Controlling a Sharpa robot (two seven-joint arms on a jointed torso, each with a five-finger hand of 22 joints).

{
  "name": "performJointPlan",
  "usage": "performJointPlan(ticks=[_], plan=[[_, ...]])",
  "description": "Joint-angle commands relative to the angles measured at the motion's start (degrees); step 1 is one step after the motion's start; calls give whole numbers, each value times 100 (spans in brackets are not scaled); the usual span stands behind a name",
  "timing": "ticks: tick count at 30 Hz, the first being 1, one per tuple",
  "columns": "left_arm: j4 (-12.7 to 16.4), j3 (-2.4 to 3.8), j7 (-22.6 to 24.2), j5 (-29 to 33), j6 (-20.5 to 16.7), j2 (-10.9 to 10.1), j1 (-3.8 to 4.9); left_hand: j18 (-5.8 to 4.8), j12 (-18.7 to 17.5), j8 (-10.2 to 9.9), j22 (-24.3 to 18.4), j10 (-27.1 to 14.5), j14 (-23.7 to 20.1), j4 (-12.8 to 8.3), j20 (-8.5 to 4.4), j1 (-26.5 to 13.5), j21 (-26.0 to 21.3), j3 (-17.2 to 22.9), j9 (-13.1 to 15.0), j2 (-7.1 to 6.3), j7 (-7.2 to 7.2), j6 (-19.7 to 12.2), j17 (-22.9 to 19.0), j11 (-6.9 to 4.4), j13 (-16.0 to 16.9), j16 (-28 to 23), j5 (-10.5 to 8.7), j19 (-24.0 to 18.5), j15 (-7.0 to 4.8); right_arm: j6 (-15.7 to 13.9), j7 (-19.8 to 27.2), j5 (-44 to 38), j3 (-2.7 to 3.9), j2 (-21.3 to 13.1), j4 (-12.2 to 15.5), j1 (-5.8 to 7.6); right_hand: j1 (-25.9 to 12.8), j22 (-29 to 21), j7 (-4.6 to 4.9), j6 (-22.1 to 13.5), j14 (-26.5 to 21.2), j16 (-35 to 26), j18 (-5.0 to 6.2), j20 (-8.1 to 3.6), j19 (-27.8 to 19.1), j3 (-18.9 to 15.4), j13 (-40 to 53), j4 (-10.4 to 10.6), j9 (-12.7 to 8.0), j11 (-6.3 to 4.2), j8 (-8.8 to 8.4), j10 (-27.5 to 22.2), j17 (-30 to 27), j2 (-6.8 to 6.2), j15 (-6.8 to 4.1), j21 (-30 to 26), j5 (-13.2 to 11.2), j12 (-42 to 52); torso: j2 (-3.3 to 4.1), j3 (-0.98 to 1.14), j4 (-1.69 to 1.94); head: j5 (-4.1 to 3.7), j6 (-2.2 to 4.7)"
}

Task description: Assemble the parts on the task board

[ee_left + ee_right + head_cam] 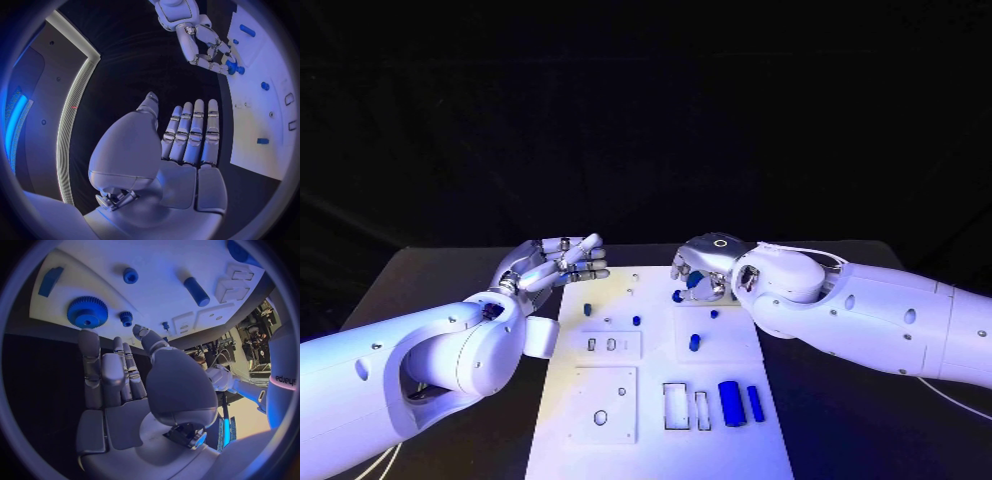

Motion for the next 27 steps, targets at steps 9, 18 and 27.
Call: performJointPlan(ticks=[9, 18, 27], plan=[[-28, 6, 79, 87, 61, -39, 34, 11, -38, -42, -24, -36, -52, 9, 8, 25, -44, -56, -6, 32, 13, -17, -12, 0, -13, -62, 2, -75, 11, 372, -60, -161, -9, 106, -127, -30, 79, 357, 30, 11, 200, 300, -136, 26, 98, 92, 29, 48, 20, -2, -22, -63, 296, 8, 29, 286, 24, 77, 56, -8, 36, -23, -25], [-21, 6, 97, 118, 28, -57, 44, 12, -44, -48, -28, -37, -55, 14, 11, 23, -49, -61, -6, 35, 19, -18, -13, 4, -16, -72, 2, -81, 13, 452, -71, -174, -12, 128, -171, -54, 91, 446, 38, 98, 187, 379, -139, 31, 79, 142, 47, 75, 42, -1, 15, -44, 362, 16, 34, 358, 21, 120, 78, -4, 46, -24, -39], [-28, 6, 98, 137, 1, -57, 49, 13, -52, -54, -33, -37, -51, 23, 13, 23, -56, -61, -6, 55, 28, -17, -12, 9, -18, -81, 2, -87, 15, 419, -8, -168, -13, 196, -220, -67, 86, 400, 43, 122, 169, 369, -124, 32, 24, 175, 44, 101, 48, 9, 20, -80, 325, 30, 46, 331, 26, 117, 99, -3, 67, -34, -22]])
